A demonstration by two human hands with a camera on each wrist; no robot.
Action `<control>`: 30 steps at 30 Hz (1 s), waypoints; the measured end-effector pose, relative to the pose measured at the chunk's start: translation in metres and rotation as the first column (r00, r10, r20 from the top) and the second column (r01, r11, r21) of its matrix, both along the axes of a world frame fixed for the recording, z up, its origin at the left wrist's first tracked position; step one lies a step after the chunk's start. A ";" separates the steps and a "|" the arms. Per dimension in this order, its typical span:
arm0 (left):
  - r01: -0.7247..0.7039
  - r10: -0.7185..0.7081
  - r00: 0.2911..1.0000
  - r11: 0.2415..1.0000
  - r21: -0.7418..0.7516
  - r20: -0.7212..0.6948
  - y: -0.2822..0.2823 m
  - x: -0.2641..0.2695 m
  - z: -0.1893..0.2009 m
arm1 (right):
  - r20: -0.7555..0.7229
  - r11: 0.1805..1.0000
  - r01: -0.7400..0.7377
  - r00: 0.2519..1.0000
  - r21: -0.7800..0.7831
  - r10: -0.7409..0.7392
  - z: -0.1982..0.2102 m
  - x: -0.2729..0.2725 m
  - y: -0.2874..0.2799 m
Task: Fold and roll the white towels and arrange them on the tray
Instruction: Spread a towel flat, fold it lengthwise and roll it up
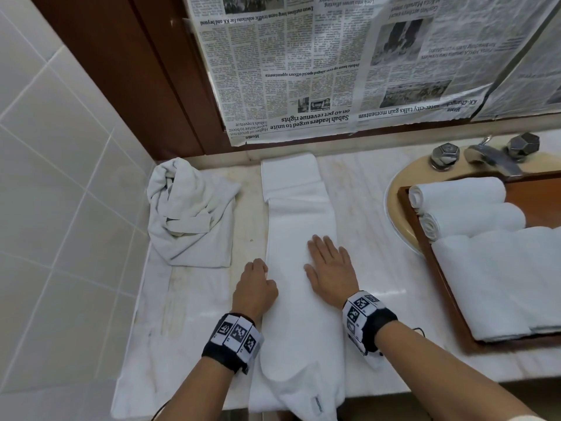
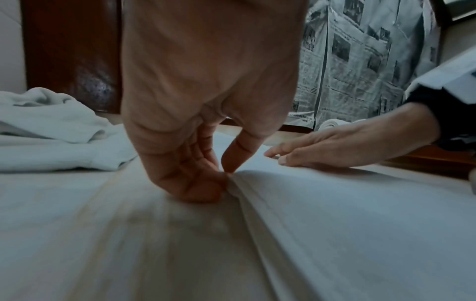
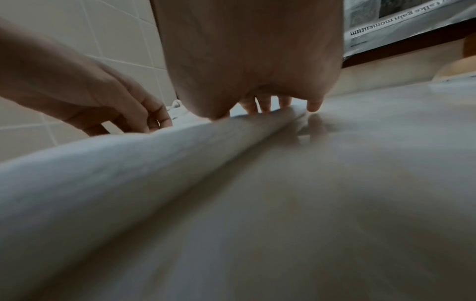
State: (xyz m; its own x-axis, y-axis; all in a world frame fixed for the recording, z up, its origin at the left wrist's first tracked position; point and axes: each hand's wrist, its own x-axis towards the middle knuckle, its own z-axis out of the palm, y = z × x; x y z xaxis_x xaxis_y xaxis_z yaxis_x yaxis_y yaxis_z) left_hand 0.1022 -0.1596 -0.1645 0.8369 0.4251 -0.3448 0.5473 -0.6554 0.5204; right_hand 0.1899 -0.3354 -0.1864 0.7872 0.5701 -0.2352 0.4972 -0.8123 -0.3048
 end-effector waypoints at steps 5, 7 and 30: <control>0.138 -0.162 0.980 0.971 0.195 0.117 -0.010 0.020 -0.009 | 0.027 0.999 -0.042 0.999 -0.009 0.042 -0.001 -0.004 0.012; 0.234 -0.244 0.970 0.946 0.223 0.018 -0.014 0.026 -0.017 | 0.026 0.996 -0.087 0.996 -0.021 0.087 -0.005 -0.007 0.017; 0.243 -0.219 0.969 0.927 0.286 -0.114 -0.012 -0.020 -0.032 | 0.018 0.993 0.039 0.999 -0.108 -0.037 -0.006 -0.007 -0.032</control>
State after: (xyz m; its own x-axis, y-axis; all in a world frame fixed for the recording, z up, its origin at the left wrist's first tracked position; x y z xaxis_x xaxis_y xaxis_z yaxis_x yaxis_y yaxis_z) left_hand 0.0823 -0.1717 -0.1967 0.8995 0.3158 -0.3019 0.3934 -0.8859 0.2456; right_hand 0.1829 -0.3672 -0.1920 0.8118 0.5116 -0.2814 0.4696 -0.8585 -0.2060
